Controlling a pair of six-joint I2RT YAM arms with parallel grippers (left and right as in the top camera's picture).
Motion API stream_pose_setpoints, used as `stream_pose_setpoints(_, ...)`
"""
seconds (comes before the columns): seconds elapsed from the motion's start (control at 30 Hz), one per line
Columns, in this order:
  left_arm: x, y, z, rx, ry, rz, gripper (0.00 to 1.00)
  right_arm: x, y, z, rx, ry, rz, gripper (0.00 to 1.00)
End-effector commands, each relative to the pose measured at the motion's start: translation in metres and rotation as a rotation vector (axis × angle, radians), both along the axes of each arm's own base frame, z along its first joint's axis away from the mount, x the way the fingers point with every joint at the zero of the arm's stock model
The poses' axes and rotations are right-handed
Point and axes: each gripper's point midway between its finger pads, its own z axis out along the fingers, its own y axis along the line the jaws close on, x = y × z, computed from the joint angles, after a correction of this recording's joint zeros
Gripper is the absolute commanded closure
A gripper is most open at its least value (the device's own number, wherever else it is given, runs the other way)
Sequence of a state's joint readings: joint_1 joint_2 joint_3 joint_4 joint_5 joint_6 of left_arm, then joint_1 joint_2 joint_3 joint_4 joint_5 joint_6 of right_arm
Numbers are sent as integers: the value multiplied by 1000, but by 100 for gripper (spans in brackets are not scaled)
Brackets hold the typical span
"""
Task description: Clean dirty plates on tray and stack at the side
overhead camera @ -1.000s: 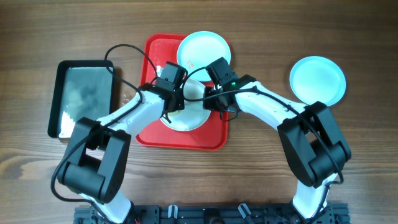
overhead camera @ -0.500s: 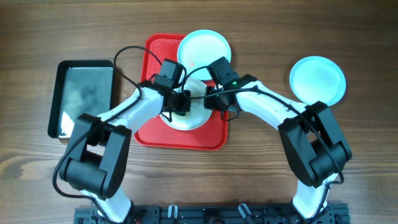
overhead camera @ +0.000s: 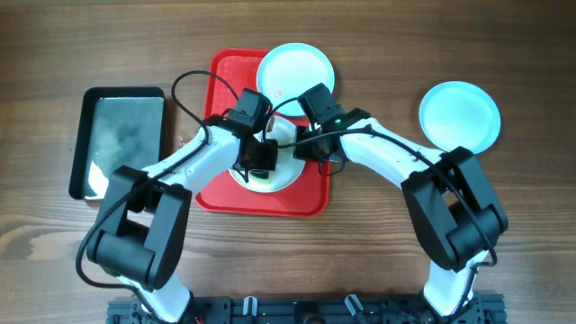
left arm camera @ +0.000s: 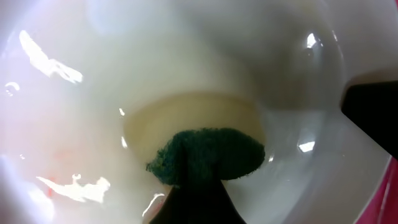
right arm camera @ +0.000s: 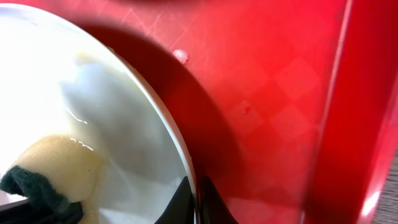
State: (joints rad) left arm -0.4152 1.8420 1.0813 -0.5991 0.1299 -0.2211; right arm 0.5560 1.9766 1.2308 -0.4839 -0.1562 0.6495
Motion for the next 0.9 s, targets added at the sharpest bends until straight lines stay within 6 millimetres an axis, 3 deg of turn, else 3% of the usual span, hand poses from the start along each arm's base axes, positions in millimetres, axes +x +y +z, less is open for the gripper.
stream_pose_setpoints(0.0, -16, 49, -25, 251, 31, 59, 96, -1, -7, -12, -36, 8, -4, 96)
stream_pose_setpoints(0.27, 0, 74, -19, 397, -63, 90, 96, -1, -7, -12, -38, 4, 8, 96)
stream_pose_setpoints(0.73, 48, 76, -10, 303, -226, 205, 96, -3, -7, -12, -43, 8, 38, 96)
stream_pose_setpoints(0.87, 57, 64, -11, 187, -225, 211, 96, -5, -4, -12, -31, 9, 67, 96)
